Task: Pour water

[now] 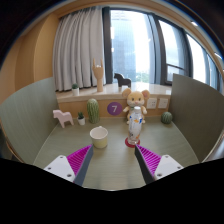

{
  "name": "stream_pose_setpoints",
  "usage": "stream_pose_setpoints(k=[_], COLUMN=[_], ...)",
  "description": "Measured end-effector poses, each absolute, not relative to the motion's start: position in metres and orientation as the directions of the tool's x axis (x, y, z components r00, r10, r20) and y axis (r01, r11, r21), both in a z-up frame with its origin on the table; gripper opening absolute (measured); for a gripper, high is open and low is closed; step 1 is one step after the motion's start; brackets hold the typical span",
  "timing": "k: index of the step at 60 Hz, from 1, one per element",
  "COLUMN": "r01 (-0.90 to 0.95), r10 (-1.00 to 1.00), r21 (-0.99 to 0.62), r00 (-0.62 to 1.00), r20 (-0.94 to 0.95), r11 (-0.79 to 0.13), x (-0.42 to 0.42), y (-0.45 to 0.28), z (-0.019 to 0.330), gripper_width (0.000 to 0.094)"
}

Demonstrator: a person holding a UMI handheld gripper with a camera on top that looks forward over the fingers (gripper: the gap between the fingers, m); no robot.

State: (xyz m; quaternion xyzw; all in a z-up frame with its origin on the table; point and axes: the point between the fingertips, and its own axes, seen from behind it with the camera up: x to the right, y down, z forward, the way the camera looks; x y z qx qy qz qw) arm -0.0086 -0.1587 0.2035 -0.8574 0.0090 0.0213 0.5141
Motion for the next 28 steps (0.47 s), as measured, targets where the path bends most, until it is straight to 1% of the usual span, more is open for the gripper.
stream_pose_setpoints(k=[13, 28], r01=[-0.036, -0.065], r10=[0.001, -0.023], r21=[-0.898, -0.896], r00=[0.999, 0.998], r20=[-0.041, -0.061], r11=[-0.438, -0.439], x=[-0.006, 0.003], y=[-0.163, -0.17], z=[0.232, 0.234], gripper_width=[0.0859, 0.0857])
